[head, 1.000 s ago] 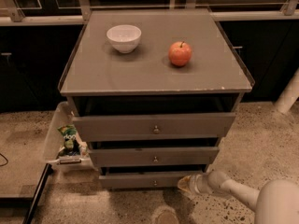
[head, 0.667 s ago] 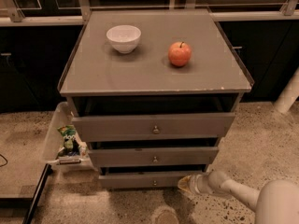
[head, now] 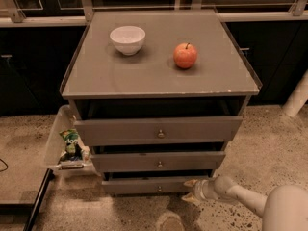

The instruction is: Close bottom drawer

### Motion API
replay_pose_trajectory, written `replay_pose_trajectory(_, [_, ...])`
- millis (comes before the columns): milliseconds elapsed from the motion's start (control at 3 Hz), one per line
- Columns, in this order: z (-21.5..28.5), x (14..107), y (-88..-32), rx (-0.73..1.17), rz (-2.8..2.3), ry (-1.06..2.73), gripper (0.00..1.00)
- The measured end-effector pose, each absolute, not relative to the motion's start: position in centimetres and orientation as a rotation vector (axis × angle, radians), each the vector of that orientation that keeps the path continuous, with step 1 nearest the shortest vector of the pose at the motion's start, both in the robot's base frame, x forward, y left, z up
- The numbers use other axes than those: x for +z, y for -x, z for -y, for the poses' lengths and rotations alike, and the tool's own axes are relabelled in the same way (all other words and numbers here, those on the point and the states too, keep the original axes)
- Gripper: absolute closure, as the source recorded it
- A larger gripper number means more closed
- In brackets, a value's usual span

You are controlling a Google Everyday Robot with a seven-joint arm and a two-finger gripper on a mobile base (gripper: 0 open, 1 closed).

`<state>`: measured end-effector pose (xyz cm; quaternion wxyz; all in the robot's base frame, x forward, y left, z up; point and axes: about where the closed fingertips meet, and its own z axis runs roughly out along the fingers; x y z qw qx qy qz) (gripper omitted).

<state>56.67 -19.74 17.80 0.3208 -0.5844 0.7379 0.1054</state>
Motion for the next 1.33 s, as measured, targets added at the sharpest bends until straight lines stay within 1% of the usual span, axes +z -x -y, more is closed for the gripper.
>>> replay_pose_trajectory(333, [19.4, 17.8, -56.0, 0.286, -1.94, 1.553, 0.0])
replay_pose_trajectory(667, [19.4, 17.8, -56.0, 0.287, -1.94, 1.553, 0.0])
replay_pose_trajectory(1000, [19.6, 19.0, -53.9, 0.269, -1.9, 1.549, 0.0])
replay_pose_trajectory(1333, [20.0, 21.2, -49.1, 0.234, -1.822, 1.562, 0.0])
